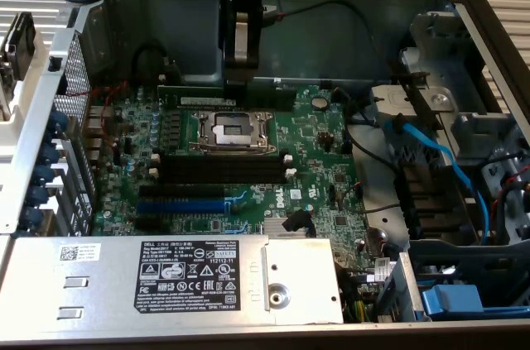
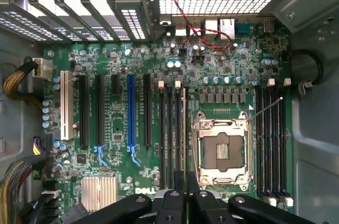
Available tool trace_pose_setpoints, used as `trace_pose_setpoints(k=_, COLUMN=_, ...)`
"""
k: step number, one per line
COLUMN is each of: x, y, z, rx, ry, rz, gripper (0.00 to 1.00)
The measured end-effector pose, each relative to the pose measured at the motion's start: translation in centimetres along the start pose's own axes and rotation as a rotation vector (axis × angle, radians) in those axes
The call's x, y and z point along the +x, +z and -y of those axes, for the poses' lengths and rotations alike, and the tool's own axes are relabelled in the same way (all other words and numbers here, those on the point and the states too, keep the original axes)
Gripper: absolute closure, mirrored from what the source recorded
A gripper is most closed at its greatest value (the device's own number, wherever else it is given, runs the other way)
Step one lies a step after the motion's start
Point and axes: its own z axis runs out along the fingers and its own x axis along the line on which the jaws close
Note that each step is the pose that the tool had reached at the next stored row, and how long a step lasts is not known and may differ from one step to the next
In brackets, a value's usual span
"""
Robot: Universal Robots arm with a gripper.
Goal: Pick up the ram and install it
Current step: 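Insert the ram into the slot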
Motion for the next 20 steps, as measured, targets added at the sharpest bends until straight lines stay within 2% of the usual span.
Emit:
trace_pose_setpoints(k=2, x=0.0, y=0.13, z=0.0, rx=-0.0001, ry=0.016, rz=0.0003, gripper=0.88)
trace_pose_setpoints(k=7, x=0.0, y=0.16, z=0.01, rx=-0.0001, ry=0.018, rz=0.0002, gripper=0.88)
trace_pose_setpoints(k=13, x=-0.73, y=0.56, z=-0.09, rx=0.0019, ry=0.018, rz=-0.0213, gripper=0.88)
trace_pose_setpoints(k=16, x=-0.73, y=0.85, z=-0.2, rx=0.0023, ry=0.013, rz=-0.0244, gripper=0.88)
trace_pose_setpoints(k=20, x=-0.39, y=1.02, z=-0.19, rx=0.0025, ry=0.008, rz=-0.0244, gripper=0.88)
